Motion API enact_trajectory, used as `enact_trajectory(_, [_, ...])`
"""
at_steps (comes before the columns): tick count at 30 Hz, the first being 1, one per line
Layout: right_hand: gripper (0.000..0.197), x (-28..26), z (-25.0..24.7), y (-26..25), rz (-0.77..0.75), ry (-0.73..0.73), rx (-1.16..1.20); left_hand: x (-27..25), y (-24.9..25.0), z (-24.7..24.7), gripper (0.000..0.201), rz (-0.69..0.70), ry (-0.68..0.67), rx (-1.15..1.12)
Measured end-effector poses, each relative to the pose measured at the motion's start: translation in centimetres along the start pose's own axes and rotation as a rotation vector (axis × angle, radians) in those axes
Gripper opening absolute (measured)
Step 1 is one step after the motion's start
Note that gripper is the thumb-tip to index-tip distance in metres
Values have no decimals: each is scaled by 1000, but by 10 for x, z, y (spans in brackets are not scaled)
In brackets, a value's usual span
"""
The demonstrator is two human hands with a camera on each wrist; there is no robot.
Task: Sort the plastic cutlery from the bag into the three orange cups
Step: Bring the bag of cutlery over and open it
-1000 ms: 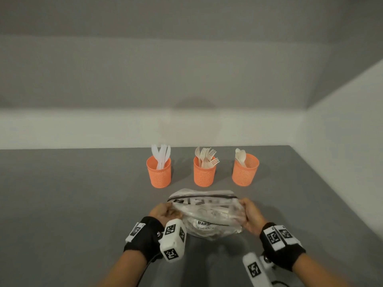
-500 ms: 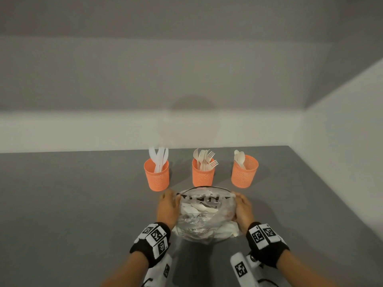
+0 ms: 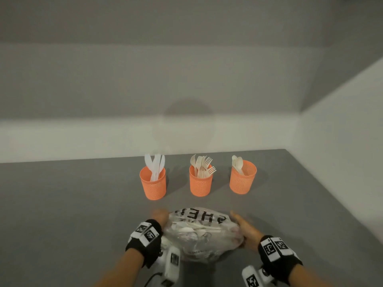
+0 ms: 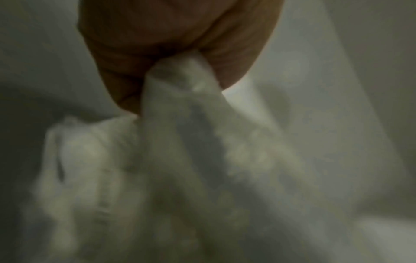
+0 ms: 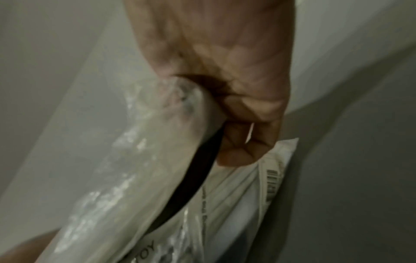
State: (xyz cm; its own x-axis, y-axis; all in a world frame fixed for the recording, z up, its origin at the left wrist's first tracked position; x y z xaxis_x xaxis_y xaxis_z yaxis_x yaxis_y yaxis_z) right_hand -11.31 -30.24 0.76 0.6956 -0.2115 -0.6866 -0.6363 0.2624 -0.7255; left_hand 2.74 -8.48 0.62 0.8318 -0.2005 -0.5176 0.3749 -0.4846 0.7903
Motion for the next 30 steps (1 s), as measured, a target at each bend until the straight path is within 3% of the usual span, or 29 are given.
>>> enact_trajectory(3, [74, -14, 9, -15, -142, 0, -252, -21, 7, 4, 48, 272, 146, 281])
enact_trajectory(6, [66, -36, 25, -24, -509, 204, -721, -45, 7, 10, 65, 568, 16, 690])
enact_trajectory(8, [65, -40, 34, -22, -557, 239, -1044, -43, 2, 11, 53, 622, -49, 808])
enact_trajectory(10, [45, -35, 36, -19, -526, 250, -1226, -39, -1, 11, 27, 649, -33, 705])
enact_trajectory(11, [37, -32, 34, -18, -518, 241, -1237, -37, -2, 10, 22, 643, -19, 649])
enact_trajectory(12, [36, -28, 30, -19, -529, 200, -1209, -37, -2, 9, 29, 620, -10, 620])
enact_trajectory(15, [52, -21, 21, -29, -514, 53, -866, -31, 3, 7, 50, 499, -38, 542])
enact_trajectory(17, [59, -17, 17, -39, -502, 58, -655, -31, 12, 6, 53, 421, -68, 425])
enact_trajectory(21, [58, -17, 20, -56, -491, 110, -519, -25, 34, 2, 46, 351, -34, 132])
enact_trajectory(25, [52, -11, 21, -52, -520, 175, -539, -26, 42, 2, 51, 378, 53, 354])
enact_trajectory(28, [30, -16, 22, -42, -539, 217, -635, -25, 33, 2, 41, 445, 121, 466])
enact_trajectory(30, [53, -24, 18, -40, -519, 309, -780, -30, 30, -5, 41, 460, 227, 511])
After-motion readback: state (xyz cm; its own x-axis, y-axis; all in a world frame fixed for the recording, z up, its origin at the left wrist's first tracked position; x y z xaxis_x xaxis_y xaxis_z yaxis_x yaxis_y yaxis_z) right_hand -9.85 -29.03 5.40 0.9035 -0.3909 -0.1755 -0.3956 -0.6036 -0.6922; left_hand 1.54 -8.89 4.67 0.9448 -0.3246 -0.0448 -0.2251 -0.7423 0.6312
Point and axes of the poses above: each hand's wrist, its own x-axis towards the middle knuckle, its own z-axis out of the palm, y = z × x, the point moved 1 cm from there along x, towards the middle knuckle, and after that the axes turned 4 degrees about -y, right-handed, at the moved point
